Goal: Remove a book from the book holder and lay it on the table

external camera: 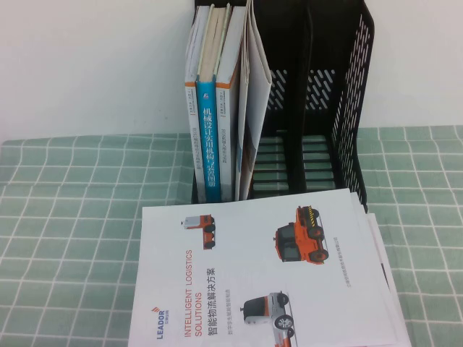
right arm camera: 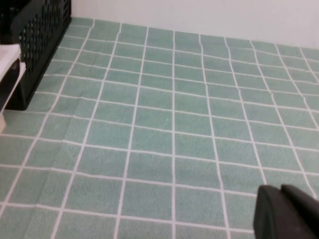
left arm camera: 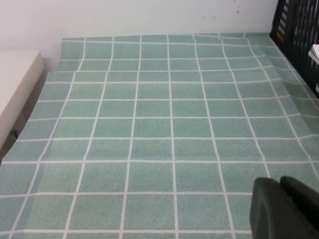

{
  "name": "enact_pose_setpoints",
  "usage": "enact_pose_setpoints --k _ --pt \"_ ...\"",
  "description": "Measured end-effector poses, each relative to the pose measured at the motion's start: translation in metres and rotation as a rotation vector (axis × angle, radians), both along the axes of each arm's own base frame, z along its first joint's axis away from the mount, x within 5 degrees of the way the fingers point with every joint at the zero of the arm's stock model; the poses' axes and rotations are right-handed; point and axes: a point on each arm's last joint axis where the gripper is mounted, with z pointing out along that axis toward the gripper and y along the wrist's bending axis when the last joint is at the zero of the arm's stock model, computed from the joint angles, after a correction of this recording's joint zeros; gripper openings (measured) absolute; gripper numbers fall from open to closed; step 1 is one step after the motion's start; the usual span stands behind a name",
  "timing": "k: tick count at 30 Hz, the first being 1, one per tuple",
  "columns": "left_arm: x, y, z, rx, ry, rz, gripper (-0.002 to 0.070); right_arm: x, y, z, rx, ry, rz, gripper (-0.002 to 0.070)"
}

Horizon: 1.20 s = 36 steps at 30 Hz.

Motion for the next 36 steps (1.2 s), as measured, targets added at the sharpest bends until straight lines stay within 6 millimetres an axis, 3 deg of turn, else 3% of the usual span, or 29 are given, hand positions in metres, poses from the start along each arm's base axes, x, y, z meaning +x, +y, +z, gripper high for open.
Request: enact_pose_setpoints --k 20,29,36 --pt "0.0000 0.0000 0.0000 0.000 0.000 0.000 -0.0001 0.0000 0.0001 0.0000 0.003 0.000 0.000 -0.0002" --pt "0.0000 0.0000 0.0000 -0.002 0.000 0.001 -0.0001 0.0003 0.0032 0.0002 0.087 -0.008 0.006 -0.0002" --pt "0.0000 0.0000 0.0000 -0.002 0.000 0.001 -0.0001 0.0001 0.0016 -0.0001 0.042 -0.002 0.003 -0.0002"
